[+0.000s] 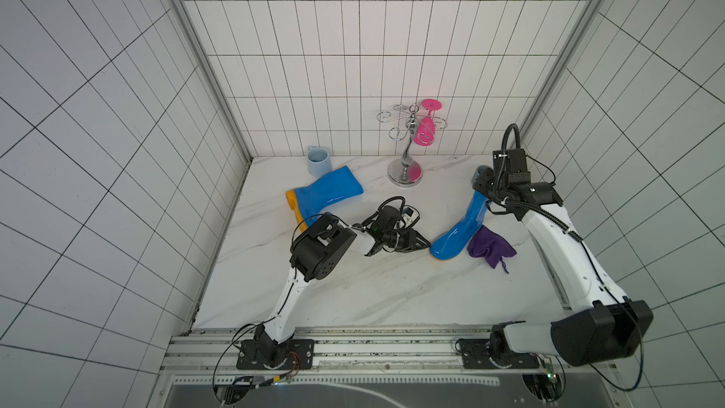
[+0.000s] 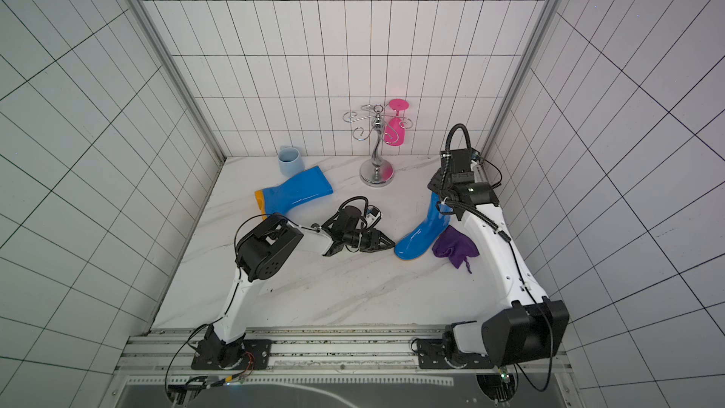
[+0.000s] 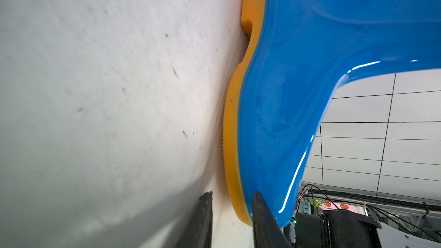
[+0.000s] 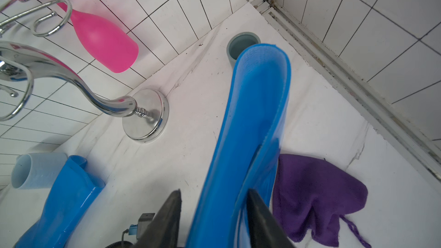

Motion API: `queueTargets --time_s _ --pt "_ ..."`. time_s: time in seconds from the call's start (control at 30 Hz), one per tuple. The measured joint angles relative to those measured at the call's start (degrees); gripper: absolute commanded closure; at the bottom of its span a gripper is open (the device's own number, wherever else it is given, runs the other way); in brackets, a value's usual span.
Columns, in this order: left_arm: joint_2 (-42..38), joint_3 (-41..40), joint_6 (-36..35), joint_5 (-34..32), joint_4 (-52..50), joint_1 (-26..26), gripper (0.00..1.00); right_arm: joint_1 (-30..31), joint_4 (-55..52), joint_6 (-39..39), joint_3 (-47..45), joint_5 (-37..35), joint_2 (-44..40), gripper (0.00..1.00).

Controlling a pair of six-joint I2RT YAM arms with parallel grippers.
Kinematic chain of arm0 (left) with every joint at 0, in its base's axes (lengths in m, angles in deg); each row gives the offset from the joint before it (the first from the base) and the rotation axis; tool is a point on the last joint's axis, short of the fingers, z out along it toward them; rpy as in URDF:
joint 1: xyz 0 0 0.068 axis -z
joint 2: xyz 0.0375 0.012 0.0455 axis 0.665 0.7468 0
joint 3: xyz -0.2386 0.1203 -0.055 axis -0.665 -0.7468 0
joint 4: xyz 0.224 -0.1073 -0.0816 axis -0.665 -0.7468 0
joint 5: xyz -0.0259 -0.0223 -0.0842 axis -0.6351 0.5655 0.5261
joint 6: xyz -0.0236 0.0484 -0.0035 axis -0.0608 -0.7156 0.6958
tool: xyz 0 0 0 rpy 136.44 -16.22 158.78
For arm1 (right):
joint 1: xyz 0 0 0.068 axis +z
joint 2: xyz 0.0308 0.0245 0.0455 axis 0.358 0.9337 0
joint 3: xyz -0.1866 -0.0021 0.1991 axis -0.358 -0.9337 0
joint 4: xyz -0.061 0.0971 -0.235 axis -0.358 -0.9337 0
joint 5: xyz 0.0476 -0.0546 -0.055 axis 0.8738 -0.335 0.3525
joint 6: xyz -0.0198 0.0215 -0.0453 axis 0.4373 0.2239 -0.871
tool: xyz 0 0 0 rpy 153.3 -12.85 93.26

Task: Wipe the rubber boots with a cloth
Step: Move the rubber boot to the center of the board.

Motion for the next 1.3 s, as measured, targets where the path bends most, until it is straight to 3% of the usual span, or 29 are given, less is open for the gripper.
queueTargets --time_s 0.07,0.1,0.4,0.93,1.3 --pt "0.0 0.0 0.1 0.0 0.2 -0.1 0.70 -0.1 0.6 -0.3 0.0 -0.1 0.7 0.98" --pt "0.0 -0.2 0.2 0.1 0.4 -0.2 0.70 -0.2 0.9 -0.7 0.1 -0.2 1.1 1.00" --pt "-1.7 -4.4 0.3 0.7 3.8 -2.3 0.70 0.4 2.6 -4.0 6.2 -0.1 9.5 1.00" --pt "-0.7 -2.2 0.5 0.7 2.5 -4.3 0.70 4.4 -6.8 -20.5 38.2 -1.3 33.2 1.00" --pt "-0.6 -2.0 0.5 0.9 2.5 -5.8 0.70 4.8 -8.1 -27.0 39.4 -4.0 33.7 1.00"
